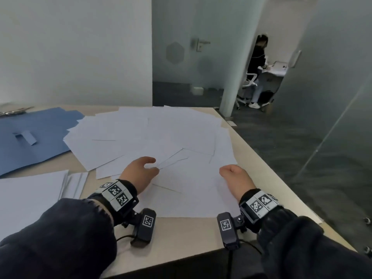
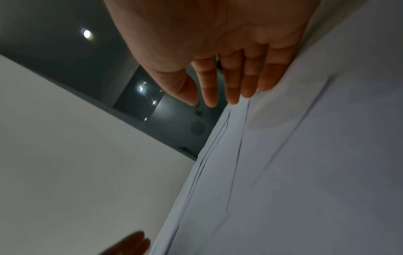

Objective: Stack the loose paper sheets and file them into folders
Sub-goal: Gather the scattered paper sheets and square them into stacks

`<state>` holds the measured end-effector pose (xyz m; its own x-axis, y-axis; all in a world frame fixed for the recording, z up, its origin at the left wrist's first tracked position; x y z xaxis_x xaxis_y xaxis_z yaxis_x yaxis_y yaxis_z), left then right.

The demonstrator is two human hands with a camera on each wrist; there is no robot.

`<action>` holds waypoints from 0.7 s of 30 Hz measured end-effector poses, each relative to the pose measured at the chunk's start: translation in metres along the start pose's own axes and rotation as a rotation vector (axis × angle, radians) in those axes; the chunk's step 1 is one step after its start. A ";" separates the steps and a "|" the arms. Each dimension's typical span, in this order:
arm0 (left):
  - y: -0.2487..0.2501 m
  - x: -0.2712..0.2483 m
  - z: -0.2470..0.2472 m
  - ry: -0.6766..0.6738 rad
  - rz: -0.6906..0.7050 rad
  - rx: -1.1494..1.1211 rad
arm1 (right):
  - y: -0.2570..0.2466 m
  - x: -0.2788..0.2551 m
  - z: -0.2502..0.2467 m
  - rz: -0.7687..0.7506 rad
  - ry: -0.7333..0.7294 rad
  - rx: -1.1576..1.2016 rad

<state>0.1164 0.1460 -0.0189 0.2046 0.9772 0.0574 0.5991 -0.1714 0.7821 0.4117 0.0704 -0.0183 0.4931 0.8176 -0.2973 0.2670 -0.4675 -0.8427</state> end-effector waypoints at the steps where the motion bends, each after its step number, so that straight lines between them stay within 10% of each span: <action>1: -0.002 0.007 0.000 -0.012 -0.029 0.025 | 0.004 0.004 -0.009 0.036 0.020 0.024; 9: -0.021 0.025 0.015 -0.242 -0.081 0.344 | 0.009 0.016 -0.023 0.400 -0.129 0.454; 21: -0.012 0.016 0.016 -0.231 -0.048 0.379 | -0.005 0.020 -0.021 0.455 -0.136 0.494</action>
<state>0.1244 0.1616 -0.0373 0.3113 0.9388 -0.1476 0.8446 -0.2021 0.4957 0.4381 0.0822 -0.0106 0.3498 0.6259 -0.6970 -0.3677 -0.5926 -0.7167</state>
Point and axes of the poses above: each hand's wrist, its own x-axis towards the middle knuckle, its own z-axis out of the palm, y = z × x, the point moved 6 cm from there along x, towards the middle knuckle, and after that the axes turned 11 degrees about z, right-handed, at the moved point
